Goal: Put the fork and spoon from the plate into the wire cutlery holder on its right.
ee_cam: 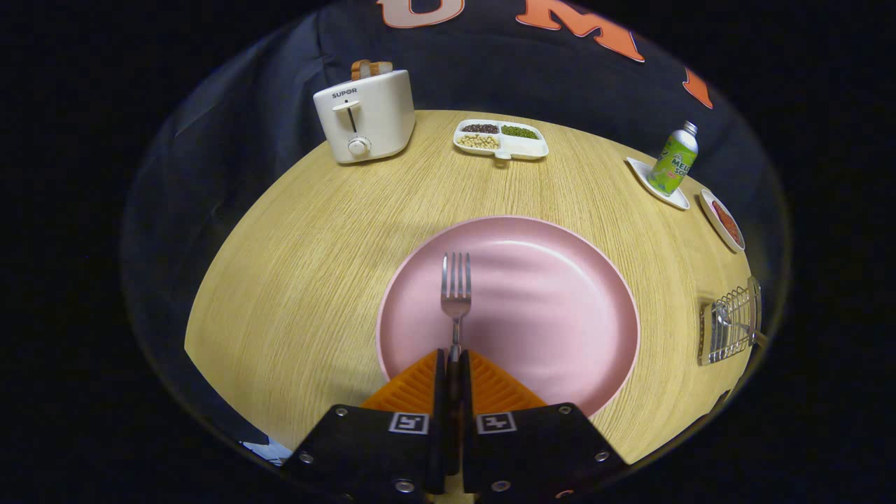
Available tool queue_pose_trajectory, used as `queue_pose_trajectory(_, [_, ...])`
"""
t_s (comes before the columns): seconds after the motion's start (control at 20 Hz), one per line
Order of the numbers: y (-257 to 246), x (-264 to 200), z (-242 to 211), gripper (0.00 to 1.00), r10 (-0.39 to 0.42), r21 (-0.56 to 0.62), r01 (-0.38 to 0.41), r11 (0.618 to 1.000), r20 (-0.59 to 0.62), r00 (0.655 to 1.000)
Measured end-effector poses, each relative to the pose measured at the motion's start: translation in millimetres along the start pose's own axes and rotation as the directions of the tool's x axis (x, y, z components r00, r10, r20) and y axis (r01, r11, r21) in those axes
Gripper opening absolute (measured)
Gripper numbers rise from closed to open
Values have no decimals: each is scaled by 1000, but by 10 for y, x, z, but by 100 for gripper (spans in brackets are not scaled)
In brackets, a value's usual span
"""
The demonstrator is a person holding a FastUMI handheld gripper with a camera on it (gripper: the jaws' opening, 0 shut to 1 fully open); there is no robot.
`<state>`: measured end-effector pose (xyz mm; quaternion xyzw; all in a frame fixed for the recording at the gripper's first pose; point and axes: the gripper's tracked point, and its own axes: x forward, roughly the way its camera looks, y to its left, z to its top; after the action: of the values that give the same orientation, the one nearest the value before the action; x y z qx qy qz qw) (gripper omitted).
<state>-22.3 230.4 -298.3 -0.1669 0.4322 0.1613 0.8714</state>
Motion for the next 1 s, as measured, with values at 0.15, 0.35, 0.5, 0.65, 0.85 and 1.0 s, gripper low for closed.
queue_pose_trajectory(0.15, [-129,-172,104,3,-4,-7,4,1000,29,1000])
queue_pose_trajectory(0.35, [-416,-482,286,3,-1,23,0,1000,53,999])
queue_pose_trajectory(0.5, [-735,-715,348,3,-11,24,10,1000,50,999])
queue_pose_trajectory(0.65, [-1165,-939,410,3,-36,42,34,999,48,998])
queue_pose_trajectory(0.85, [-1678,-1192,397,3,-69,92,67,993,24,997])
queue_pose_trajectory(1.0, [-2019,-1367,345,3,-90,98,90,991,-3,996])
